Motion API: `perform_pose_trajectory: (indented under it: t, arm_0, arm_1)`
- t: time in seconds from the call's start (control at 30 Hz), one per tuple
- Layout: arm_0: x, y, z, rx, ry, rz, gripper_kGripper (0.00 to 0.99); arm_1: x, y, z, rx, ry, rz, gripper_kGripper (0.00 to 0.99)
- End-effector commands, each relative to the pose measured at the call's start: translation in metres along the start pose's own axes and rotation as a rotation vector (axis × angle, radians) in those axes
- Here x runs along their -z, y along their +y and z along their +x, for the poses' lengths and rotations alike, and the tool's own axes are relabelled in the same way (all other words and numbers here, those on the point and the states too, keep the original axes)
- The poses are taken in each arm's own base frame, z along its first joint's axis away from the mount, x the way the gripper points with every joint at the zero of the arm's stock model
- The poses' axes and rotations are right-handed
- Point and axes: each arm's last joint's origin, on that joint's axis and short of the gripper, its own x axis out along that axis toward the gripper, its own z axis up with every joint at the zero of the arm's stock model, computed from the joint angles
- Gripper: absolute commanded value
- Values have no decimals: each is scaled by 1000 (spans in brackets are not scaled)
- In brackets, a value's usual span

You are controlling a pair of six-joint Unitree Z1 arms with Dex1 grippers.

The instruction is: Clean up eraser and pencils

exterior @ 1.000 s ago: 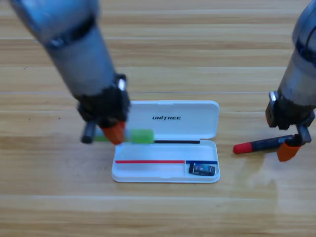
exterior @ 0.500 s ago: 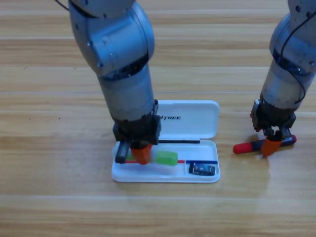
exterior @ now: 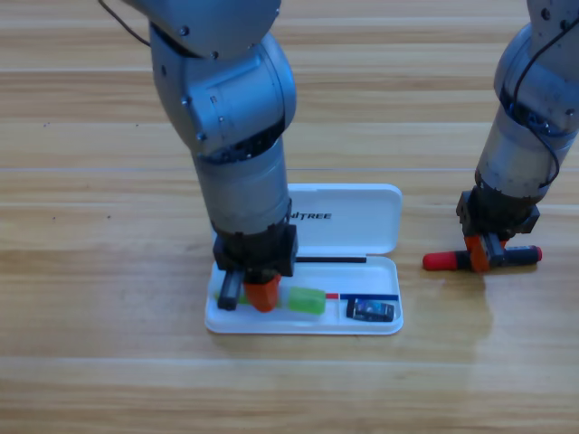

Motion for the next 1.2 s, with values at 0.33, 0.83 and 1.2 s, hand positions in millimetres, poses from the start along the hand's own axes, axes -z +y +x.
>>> perform_pose_trajectory:
  t: [0.33,0.83,1.2]
  arm_0:
    - [-13,-2,21,36,13,-23,0]
    - [-12,-4,27,58,23,-51,0]
    - [-14,-3,31,59,28,-37,0]
  arm_1:
    - [22,11,4,-72,42,30,0]
    - [25,16,-4,-63,48,30,0]
    - [28,18,-9,-58,57,32,0]
